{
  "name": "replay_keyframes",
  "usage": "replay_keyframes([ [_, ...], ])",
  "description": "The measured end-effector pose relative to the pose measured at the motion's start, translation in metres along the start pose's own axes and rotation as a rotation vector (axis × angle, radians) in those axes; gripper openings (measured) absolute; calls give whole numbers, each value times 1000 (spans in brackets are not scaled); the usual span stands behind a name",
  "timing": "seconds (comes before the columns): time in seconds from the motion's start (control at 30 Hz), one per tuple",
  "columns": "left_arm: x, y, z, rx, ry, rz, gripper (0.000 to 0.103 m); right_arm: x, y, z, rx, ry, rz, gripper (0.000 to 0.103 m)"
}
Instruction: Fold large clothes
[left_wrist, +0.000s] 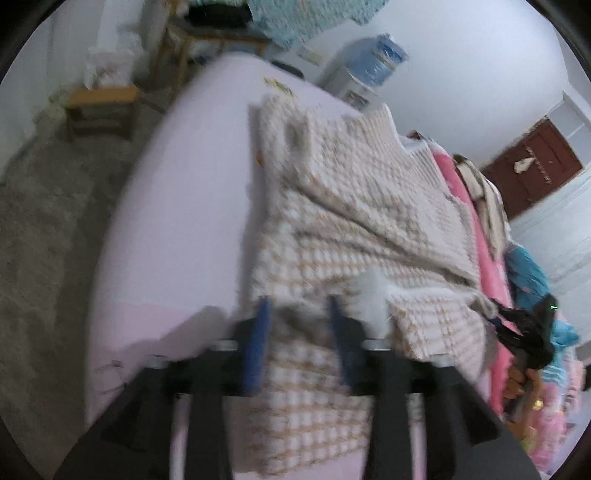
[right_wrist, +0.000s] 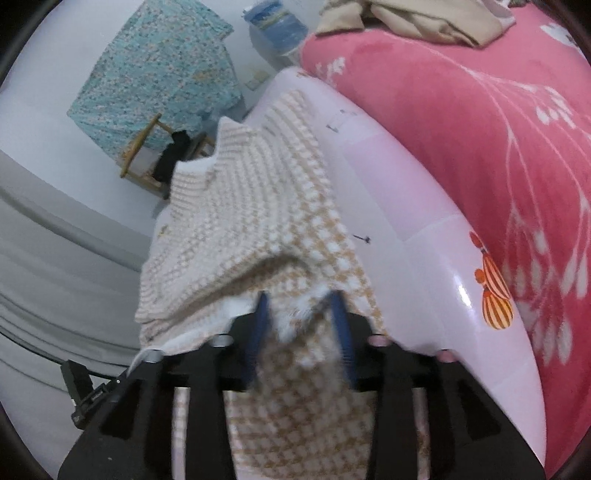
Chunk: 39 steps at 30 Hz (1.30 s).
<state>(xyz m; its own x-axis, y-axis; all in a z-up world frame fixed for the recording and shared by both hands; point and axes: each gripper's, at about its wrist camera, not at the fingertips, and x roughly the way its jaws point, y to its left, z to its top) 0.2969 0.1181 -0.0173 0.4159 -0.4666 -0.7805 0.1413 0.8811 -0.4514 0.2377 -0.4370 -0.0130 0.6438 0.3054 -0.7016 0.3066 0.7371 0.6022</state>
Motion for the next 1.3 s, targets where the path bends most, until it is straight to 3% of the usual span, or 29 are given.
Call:
replay_keyframes([
  [0.07, -10, -1, 0, 6, -33, -2, 51, -10, 5, 0, -18, -35, -22, 72],
  [0.27, -38, -12, -20, 54, -62, -4, 54, -44, 15, -9, -53, -87, -29, 74],
  [0.37, -50, -24, -44, 112, -67, -13, 62, -62, 16, -25, -73, -92, -37, 79],
  [0.57, -50, -33, -106, 133, 9, -54, 69, -89, -4, -75, -42, -58, -49, 79],
  [0.73, -35, -19, -134, 5, 51, -125, 69, -88, -25, -106, 18, -3, -51, 79],
  [0.93, -20, 7, -129, -184, -27, -218, 69, -71, -35, -109, 58, 9, -27, 77],
  [1.03, -15, 12, -122, -247, -64, -245, 68, -65, -40, -103, 81, -2, -18, 69],
  [1.1, -12, 12, -118, -281, -81, -254, 68, -59, -43, -98, 103, -15, 1, 61],
  [1.2, -11, 13, -117, -330, -115, -240, 67, -51, -43, -91, 108, -45, -9, 57],
  [1.3, -10, 15, -118, -423, -155, -201, 54, -43, -37, -87, 100, -82, -33, 51],
])
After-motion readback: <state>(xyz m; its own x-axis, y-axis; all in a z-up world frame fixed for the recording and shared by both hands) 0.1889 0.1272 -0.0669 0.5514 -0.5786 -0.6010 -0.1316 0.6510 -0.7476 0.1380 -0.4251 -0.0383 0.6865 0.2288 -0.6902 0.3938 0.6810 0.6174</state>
